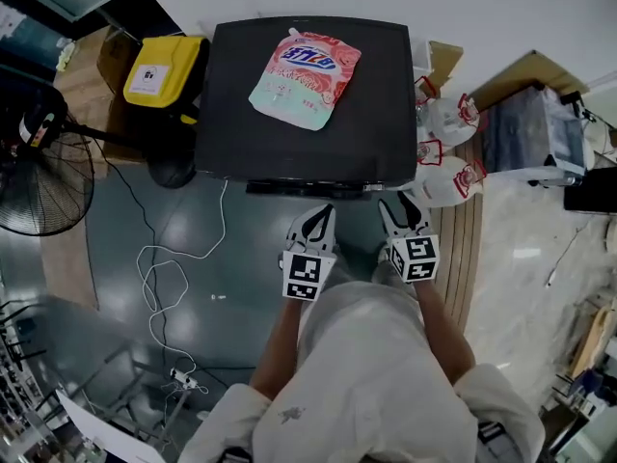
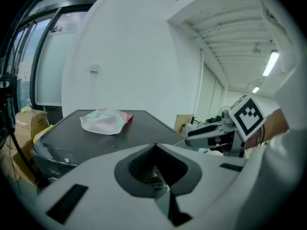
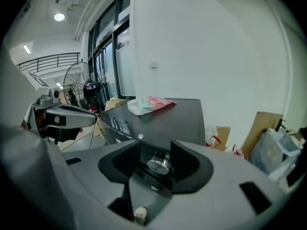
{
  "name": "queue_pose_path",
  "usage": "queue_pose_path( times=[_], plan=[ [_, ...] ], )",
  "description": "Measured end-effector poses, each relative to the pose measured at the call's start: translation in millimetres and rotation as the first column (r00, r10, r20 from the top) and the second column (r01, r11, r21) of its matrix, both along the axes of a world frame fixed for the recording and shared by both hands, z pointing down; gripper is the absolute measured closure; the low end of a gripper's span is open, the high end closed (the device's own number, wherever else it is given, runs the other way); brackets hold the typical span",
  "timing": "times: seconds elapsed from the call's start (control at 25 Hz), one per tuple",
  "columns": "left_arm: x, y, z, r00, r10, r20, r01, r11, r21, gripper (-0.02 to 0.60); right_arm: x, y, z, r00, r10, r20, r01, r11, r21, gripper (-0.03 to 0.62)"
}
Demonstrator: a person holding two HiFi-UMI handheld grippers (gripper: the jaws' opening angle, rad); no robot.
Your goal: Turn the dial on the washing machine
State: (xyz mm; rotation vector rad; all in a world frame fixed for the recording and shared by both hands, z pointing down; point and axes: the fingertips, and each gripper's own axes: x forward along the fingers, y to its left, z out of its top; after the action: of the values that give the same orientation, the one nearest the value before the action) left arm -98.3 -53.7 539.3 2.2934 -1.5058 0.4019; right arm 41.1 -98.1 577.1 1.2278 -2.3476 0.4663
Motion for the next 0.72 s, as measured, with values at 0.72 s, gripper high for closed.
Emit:
queue_pose_path(
  times=[0.72],
  plan=[
    [21,-14,41,0.988,0.145,0.050,-0.143,0.989,-0.041,0.568,-2,-4,77,0.978,0.209,-0.024,-0.210,0.968,-0.139,0.335]
  ],
)
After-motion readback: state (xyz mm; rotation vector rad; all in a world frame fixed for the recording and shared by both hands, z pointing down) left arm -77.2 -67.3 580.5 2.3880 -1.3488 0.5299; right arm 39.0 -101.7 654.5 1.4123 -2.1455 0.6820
